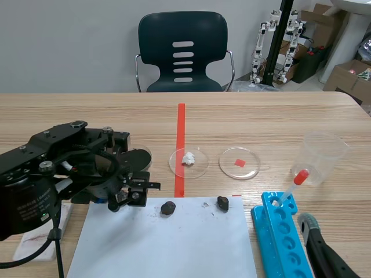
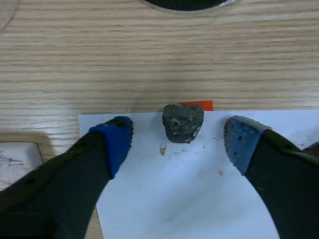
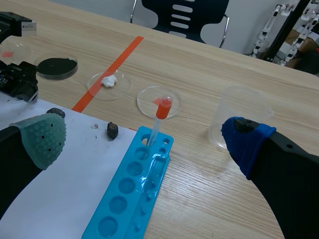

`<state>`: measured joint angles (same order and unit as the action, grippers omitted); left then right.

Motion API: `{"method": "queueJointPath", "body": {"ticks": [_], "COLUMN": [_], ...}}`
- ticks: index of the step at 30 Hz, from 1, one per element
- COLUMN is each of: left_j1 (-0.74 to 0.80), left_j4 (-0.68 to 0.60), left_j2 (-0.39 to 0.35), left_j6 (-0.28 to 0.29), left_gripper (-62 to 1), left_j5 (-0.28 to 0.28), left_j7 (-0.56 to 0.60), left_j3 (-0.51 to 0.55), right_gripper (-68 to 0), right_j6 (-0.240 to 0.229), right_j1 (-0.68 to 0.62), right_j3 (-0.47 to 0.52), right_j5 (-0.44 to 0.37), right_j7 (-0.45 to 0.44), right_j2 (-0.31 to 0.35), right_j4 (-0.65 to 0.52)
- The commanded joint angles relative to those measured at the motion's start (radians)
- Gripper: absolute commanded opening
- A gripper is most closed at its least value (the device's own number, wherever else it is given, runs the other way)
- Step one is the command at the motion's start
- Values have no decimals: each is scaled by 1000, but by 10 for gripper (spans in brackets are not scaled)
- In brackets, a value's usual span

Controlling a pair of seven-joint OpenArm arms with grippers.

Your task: Pick up the left mineral with the left hand

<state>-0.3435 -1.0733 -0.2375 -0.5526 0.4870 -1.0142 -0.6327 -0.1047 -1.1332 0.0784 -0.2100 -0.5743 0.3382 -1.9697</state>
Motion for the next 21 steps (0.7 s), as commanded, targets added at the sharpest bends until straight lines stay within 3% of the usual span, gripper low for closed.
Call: {"method": "queueJointPath", "body": {"ticks": [1, 13, 19, 21], "left_j1": [-9, -8, -8, -8], "left_j4": [-17, -17, -17, -17], "left_j2": [7, 10, 10, 10], "left_j6": [-2, -6, -6, -6], "left_gripper": [-277, -496, -498, -441], "left_j5": [-4, -4, -4, -4], "left_j7": [3, 11, 20, 23], "left_j3": [3, 3, 3, 3], "right_gripper": [4, 4, 4, 4], "right_j6": [3, 3, 3, 3], "right_j1": [6, 6, 6, 6], "right_j3": [6, 6, 6, 6], "right_j5": [-10, -10, -10, -10], "right_j7": [-14, -14, -14, -14], "right_j2": [0, 0, 0, 0], "right_j4": [-14, -14, -14, -14]}}
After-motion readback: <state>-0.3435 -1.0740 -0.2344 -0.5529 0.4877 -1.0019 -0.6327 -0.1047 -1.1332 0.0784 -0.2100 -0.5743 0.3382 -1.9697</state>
